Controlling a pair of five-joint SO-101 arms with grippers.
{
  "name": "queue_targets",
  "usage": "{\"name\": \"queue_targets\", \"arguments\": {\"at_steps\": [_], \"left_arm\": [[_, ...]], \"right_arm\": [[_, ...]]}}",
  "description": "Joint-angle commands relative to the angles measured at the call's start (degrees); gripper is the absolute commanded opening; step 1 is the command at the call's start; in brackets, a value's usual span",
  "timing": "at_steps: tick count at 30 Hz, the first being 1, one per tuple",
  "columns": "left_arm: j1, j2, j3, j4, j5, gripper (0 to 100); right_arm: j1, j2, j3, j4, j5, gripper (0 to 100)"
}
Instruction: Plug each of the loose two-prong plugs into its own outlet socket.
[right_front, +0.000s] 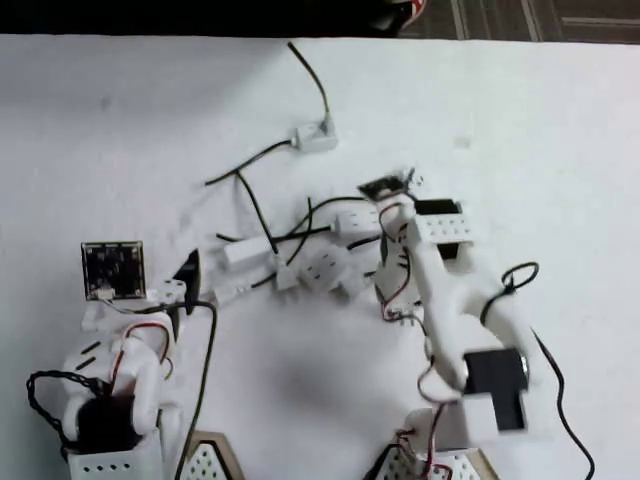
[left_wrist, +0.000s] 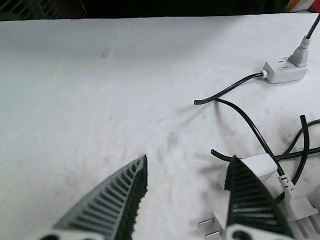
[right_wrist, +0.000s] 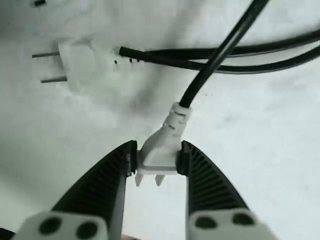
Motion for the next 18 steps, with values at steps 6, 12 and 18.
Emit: {"name": "queue_targets", "arguments": {"at_steps": [6, 12, 18], "left_arm": [[-0.4, -0.3, -0.4, -1.2, 0.4, 26], [-0.4, -0.3, -0.4, -1.2, 0.4, 26], [-0.4, -0.3, -0.4, -1.2, 0.4, 26]], "right_arm": [[0.9, -15.3, -1.6, 5.3, 3.7, 5.0], [0.7, -19.1, -1.6, 10.9, 3.7, 18.3], [1.1, -17.8, -1.4, 11.0, 3.7, 18.3]]}}
